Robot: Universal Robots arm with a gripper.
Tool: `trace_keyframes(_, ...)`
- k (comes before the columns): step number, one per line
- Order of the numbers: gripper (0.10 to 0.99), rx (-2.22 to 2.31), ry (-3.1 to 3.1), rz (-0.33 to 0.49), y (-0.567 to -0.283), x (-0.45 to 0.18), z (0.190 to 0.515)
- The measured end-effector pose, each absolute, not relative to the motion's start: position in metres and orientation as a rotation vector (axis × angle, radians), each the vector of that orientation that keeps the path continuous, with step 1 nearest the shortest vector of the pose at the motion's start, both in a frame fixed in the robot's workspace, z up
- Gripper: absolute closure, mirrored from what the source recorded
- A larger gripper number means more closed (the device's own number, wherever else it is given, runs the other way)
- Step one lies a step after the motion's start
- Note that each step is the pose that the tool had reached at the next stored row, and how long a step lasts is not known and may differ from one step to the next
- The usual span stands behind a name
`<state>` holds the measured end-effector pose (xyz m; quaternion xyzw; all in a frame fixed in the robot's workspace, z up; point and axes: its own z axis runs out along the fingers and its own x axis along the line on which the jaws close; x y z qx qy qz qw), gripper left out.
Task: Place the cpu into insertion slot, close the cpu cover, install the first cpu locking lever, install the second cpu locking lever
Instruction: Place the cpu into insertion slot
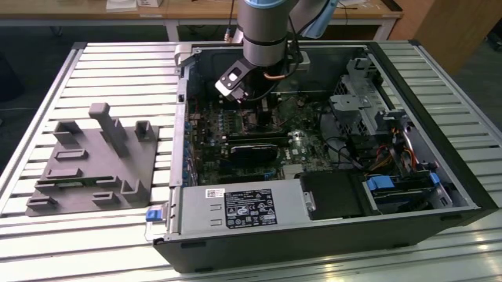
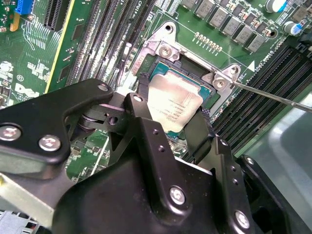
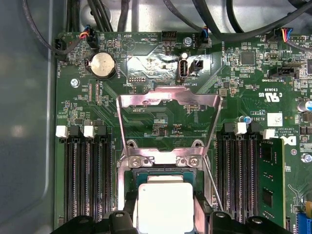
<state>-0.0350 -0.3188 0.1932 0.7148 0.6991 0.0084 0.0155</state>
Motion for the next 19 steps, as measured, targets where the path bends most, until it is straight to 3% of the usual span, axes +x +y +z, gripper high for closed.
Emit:
trace_keyframes(9,0.537,2.23,2.168,0.026,-0.3188,-0.035,0.1932)
trace_keyframes(10,0.471,2.23,2.168,0.026,-0.3188,-0.035,0.1932)
trace_keyframes(19,0.471,2.23,2.168,0.026,-0.3189,-0.035,0.1993)
